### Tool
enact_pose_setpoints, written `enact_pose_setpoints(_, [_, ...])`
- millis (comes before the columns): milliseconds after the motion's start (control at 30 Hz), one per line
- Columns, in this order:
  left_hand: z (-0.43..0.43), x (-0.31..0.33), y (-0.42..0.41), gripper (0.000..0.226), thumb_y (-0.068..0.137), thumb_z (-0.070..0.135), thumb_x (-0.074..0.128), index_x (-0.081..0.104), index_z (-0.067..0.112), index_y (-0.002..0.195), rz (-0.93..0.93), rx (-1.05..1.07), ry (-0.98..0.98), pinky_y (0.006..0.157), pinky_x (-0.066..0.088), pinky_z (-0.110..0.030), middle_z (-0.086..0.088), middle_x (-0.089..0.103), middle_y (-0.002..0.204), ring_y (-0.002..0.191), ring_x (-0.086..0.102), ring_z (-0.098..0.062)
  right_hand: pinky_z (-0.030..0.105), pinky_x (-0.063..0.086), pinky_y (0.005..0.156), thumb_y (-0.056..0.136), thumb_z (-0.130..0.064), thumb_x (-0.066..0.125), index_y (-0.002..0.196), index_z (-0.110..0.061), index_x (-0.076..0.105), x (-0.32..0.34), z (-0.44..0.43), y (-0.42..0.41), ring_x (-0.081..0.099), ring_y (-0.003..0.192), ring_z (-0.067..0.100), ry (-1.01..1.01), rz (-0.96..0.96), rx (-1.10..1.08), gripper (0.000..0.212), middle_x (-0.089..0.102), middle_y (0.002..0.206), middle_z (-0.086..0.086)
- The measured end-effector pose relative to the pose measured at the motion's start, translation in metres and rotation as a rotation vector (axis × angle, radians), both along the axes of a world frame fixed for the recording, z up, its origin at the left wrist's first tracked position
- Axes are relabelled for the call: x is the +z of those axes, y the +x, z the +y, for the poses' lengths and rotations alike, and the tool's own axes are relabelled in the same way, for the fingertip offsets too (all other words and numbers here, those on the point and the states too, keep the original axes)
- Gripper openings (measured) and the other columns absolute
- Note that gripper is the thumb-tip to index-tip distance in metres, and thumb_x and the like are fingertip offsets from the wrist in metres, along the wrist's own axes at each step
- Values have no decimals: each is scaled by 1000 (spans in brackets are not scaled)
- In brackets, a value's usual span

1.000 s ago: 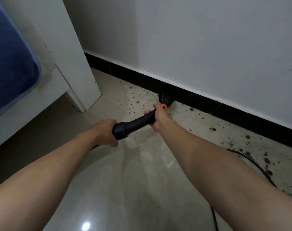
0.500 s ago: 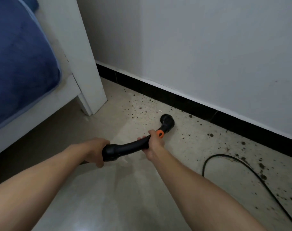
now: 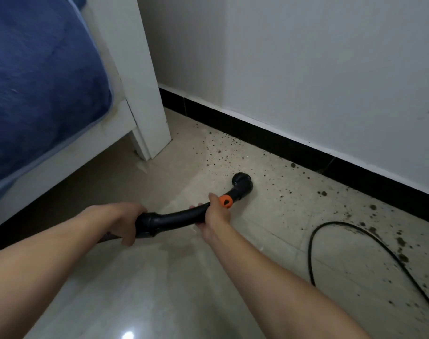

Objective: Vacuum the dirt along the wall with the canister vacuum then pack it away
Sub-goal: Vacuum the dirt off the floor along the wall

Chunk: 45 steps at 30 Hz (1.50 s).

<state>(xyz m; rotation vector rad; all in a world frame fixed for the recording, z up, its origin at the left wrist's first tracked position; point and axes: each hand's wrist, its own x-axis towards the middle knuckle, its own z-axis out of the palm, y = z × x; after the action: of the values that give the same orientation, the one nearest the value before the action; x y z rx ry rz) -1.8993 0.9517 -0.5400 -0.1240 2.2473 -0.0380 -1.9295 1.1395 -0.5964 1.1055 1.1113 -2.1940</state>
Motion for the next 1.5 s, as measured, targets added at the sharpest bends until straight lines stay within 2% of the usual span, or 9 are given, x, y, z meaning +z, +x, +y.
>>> enact_pose_setpoints(167, [14, -6, -33, 46, 67, 11, 79, 57, 22, 106, 133, 106, 145, 76, 49, -30, 0, 63, 102, 93, 60, -21, 43, 61, 69, 96, -21, 62, 97, -9, 50, 0, 17, -60, 64, 60, 25, 79, 39, 77, 17, 60, 86, 13])
enact_pose_setpoints(333, [28, -29, -68, 46, 66, 15, 82, 50, 24, 99, 347, 167, 285, 71, 44, -30, 0, 58, 98, 89, 57, -21, 34, 53, 44, 97, -24, 60, 128, -8, 45, -4, 25, -129, 69, 68, 28, 185, 71, 215, 39, 64, 99, 15])
enact_pose_setpoints(500, [35, -51, -91, 48, 62, 21, 83, 48, 27, 94, 462, 218, 340, 69, 45, -30, 2, 57, 91, 83, 57, -21, 33, 52, 40, 96, -22, 61, 130, -9, 42, -5, 26, -173, 69, 74, 30, 238, 92, 284, 41, 62, 104, 16])
enact_pose_setpoints(600, [27, -55, -92, 49, 60, 20, 83, 50, 27, 95, 461, 261, 336, 76, 53, -35, -1, 60, 94, 85, 59, -23, 35, 53, 40, 94, -25, 63, 132, -9, 43, -11, 15, -178, 68, 86, 31, 288, 85, 308, 46, 62, 109, 15])
enact_pose_setpoints(767, [35, -51, -87, 48, 61, 19, 82, 51, 26, 97, 439, 249, 366, 78, 54, -35, -1, 61, 96, 87, 60, -23, 32, 51, 41, 95, -25, 62, 133, -10, 42, -7, 21, -175, 67, 69, 27, 261, 110, 323, 45, 60, 98, 13])
enact_pose_setpoints(967, [31, -37, -60, 47, 61, 22, 82, 51, 31, 95, 330, 112, 288, 77, 54, -34, 2, 61, 98, 88, 61, -20, 38, 53, 49, 97, -23, 60, 130, -10, 43, -1, 34, -118, 68, 75, 29, 190, 70, 204, 39, 59, 96, 13])
enact_pose_setpoints(1100, [15, -26, -30, 48, 61, 15, 80, 56, 28, 100, 217, 64, 208, 77, 53, -30, 3, 63, 101, 90, 61, -18, 45, 60, 69, 96, -19, 59, 104, -9, 49, 1, 21, -57, 68, 77, 32, 130, 45, 84, 16, 60, 91, 14])
enact_pose_setpoints(1200, [0, -19, -4, 45, 62, 10, 78, 56, 28, 98, 147, 30, 138, 65, 47, -23, 5, 63, 99, 88, 61, -16, 48, 59, 80, 96, -21, 60, 87, -11, 50, -3, 4, -14, 69, 75, 32, 108, 6, 20, 16, 62, 83, 12])
enact_pose_setpoints(1500, [-41, -15, 30, 48, 63, 10, 78, 58, 31, 101, 83, 61, 39, 71, 50, -26, 7, 63, 99, 90, 60, -14, 39, 58, 67, 94, -31, 64, 106, -9, 55, -12, -35, 28, 65, 80, 25, 105, -28, 61, 26, 66, 95, 11])
